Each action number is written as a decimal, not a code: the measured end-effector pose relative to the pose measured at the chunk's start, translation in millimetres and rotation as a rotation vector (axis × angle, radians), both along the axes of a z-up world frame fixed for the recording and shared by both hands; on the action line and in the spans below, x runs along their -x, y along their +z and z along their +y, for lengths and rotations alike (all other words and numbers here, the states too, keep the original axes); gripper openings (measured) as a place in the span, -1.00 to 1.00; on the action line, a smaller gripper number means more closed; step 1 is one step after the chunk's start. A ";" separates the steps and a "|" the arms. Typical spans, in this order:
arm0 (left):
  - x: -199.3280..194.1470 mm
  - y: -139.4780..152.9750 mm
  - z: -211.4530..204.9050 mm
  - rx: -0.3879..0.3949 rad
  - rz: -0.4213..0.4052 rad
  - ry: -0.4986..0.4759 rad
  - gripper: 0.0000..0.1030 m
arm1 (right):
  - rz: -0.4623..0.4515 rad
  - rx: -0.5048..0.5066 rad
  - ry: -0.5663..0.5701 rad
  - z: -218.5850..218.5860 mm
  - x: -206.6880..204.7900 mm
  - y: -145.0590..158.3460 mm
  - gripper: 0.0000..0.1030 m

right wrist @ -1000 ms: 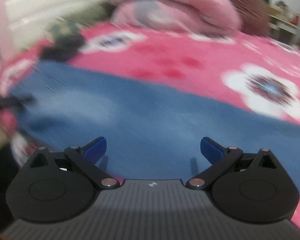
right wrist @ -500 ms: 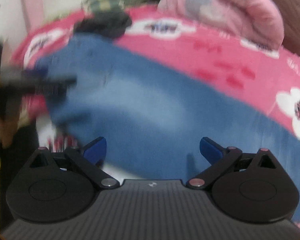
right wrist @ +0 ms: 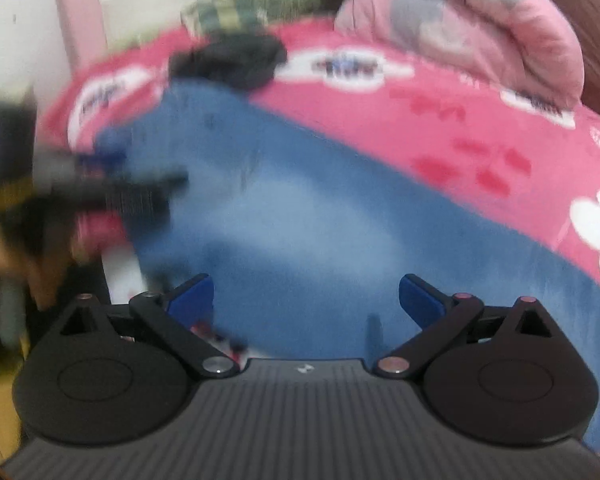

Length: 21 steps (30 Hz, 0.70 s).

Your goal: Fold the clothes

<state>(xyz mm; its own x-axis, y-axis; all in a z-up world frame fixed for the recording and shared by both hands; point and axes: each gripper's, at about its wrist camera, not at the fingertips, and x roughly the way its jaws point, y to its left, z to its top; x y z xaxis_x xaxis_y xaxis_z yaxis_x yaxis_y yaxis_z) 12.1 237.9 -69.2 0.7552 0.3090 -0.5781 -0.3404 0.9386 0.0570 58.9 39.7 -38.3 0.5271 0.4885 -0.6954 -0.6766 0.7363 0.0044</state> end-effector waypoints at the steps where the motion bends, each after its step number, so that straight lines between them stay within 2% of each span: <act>1: -0.3 0.4 0.3 0.002 0.002 0.000 0.80 | -0.014 0.000 -0.001 9.4 -4.0 -2.0 0.93; 5: -2.0 0.9 -0.1 0.004 0.009 0.000 0.81 | 0.047 0.087 0.069 36.1 3.2 -43.4 0.91; 8: -2.1 -0.1 -0.3 -0.002 0.008 -0.005 0.83 | -0.038 0.148 0.173 35.9 43.2 -48.0 0.93; 9: -2.1 -0.3 -0.3 -0.003 0.008 -0.005 0.83 | -0.036 0.146 0.192 32.2 48.8 -43.1 0.91; 11: -1.8 -0.4 0.2 -0.002 0.008 -0.006 0.83 | -0.029 0.109 0.193 22.4 49.4 -28.2 0.89; 15: -1.8 0.4 1.5 0.005 0.013 -0.009 0.83 | -0.128 0.076 0.091 14.5 26.3 -5.9 0.90; 18: -2.1 1.2 1.7 0.007 0.017 -0.009 0.83 | -0.125 0.089 0.037 21.3 6.4 -23.1 0.90; 21: -1.9 1.7 1.8 0.008 0.018 -0.013 0.83 | -0.024 0.101 0.064 26.0 15.6 -56.9 0.92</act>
<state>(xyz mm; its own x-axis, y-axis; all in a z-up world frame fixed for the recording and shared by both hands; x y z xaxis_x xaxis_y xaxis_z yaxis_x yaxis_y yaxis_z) 14.0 239.7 -67.4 0.7485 0.2942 -0.5942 -0.3270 0.9434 0.0552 43.3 65.7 -95.2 0.5145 0.4493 -0.7304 -0.7210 0.6878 -0.0848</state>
